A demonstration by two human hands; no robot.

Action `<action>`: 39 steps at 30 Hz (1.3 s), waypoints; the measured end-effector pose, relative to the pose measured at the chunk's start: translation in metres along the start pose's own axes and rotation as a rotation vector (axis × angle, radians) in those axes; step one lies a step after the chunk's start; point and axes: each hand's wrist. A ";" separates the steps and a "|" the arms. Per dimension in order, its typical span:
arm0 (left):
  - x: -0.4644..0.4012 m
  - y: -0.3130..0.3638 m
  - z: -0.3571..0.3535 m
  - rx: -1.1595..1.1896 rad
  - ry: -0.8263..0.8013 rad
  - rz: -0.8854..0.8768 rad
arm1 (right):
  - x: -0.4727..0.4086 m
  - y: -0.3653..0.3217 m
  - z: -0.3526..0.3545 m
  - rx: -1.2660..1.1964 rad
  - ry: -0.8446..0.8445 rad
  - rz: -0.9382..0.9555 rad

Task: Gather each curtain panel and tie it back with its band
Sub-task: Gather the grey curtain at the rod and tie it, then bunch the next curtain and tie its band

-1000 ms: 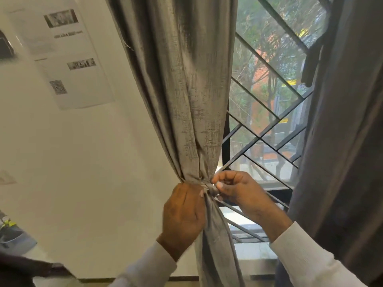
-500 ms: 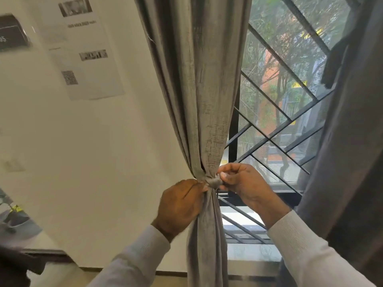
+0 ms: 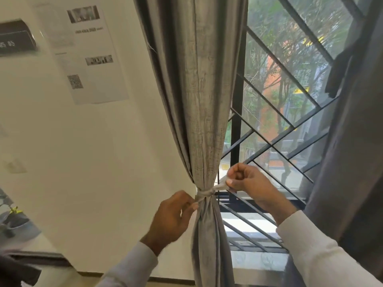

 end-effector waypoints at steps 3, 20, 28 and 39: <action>-0.032 0.004 0.029 0.258 -0.053 0.070 | -0.002 -0.024 0.012 0.133 -0.054 0.073; -0.334 0.110 0.177 0.122 0.649 -0.094 | -0.018 -0.321 0.023 -0.115 0.372 0.680; -0.359 0.098 0.242 -0.074 0.749 0.002 | -0.035 -0.368 0.088 0.115 0.842 0.737; -0.359 0.109 0.257 -0.010 0.687 -0.003 | -0.018 -0.385 0.111 0.108 0.498 0.715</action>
Point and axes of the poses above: each hand's wrist, its own x-axis away from the middle knuckle, its own z-axis out of the back of the hand, y = z × x, and after that the axes turned 8 degrees about -z, right-handed
